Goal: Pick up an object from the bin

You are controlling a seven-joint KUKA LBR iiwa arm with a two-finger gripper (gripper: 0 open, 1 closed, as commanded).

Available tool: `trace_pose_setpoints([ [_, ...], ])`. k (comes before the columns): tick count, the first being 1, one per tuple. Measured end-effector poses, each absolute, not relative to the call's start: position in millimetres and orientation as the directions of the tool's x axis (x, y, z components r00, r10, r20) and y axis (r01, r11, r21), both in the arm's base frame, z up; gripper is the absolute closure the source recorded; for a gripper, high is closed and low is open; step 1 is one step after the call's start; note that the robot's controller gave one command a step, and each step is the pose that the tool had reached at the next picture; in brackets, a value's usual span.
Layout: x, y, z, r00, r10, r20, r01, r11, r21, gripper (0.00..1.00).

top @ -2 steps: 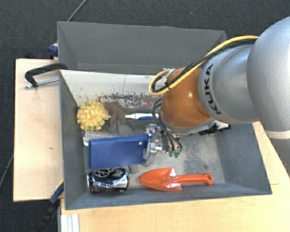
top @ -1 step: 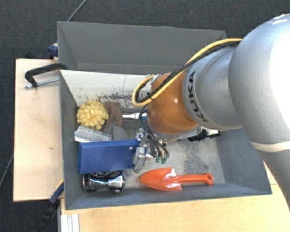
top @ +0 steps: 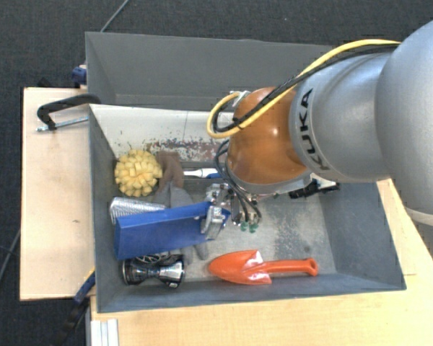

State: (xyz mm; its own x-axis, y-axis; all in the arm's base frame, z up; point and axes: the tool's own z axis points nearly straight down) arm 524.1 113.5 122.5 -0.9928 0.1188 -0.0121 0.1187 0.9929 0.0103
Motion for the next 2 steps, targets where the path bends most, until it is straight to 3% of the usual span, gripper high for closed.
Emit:
trace_pose_setpoints([
  [1, 536.0, 96, 185, -0.988, 0.154, -0.021, 0.154, 0.988, 0.005, 1.00],
  [2, 511.6, 90, 220, -0.988, 0.150, -0.017, 0.150, 0.989, 0.010, 1.00],
])
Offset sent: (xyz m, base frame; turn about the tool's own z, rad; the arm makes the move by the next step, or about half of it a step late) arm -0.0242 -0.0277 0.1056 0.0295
